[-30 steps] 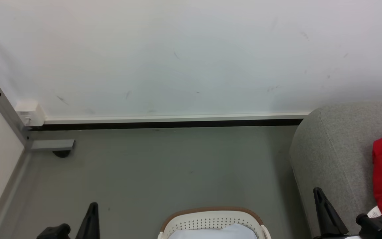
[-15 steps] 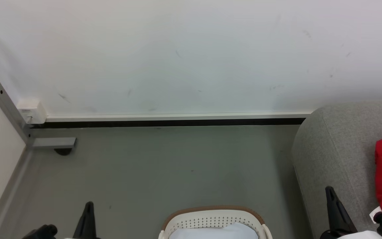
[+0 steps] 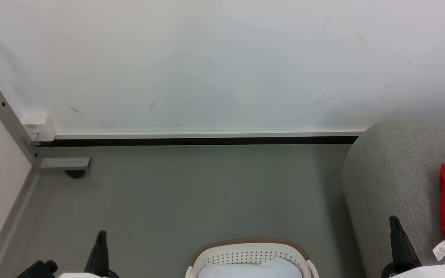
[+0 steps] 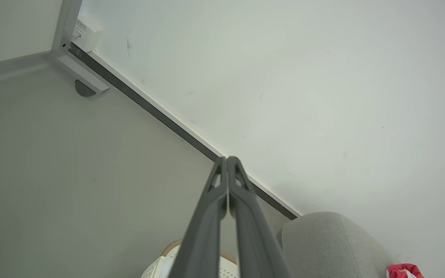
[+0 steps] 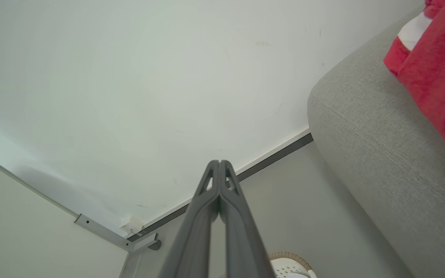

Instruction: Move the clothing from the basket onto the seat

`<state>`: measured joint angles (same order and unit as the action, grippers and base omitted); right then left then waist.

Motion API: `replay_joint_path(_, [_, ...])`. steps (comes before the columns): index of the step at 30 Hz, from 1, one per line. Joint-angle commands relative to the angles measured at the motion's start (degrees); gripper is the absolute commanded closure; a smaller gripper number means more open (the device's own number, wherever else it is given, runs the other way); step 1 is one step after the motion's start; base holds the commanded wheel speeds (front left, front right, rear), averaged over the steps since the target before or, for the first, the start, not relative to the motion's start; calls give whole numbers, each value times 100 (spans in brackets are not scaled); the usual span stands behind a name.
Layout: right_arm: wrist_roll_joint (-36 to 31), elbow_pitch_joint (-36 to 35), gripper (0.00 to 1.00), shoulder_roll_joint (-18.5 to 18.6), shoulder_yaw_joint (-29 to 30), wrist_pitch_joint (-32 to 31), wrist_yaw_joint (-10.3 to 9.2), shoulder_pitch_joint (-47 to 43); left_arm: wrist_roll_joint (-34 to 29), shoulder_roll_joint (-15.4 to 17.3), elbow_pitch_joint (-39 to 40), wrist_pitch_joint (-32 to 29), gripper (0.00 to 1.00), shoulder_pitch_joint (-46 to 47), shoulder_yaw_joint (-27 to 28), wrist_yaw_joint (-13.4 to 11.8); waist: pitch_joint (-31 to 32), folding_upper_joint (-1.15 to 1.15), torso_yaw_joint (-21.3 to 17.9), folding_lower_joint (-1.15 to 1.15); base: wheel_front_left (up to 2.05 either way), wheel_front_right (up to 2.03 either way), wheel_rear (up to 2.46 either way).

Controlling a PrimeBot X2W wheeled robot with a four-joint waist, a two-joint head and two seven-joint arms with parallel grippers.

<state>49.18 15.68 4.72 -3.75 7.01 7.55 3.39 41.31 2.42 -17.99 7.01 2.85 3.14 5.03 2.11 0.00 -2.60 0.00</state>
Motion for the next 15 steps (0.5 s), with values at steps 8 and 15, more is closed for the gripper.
replay_joint_path(8, [681, -110, 100, -19, 175, -206, -4, 183, 814, 43, 141, -210, 100, 177, 70, 58, -22, 0, 26, 0, 0, 0, 0])
replay_joint_path(15, [1106, -119, 100, -33, 273, -342, -4, 203, 1322, 46, 173, -347, 100, 201, 105, 82, -39, 0, 45, 0, 0, 0, 0])
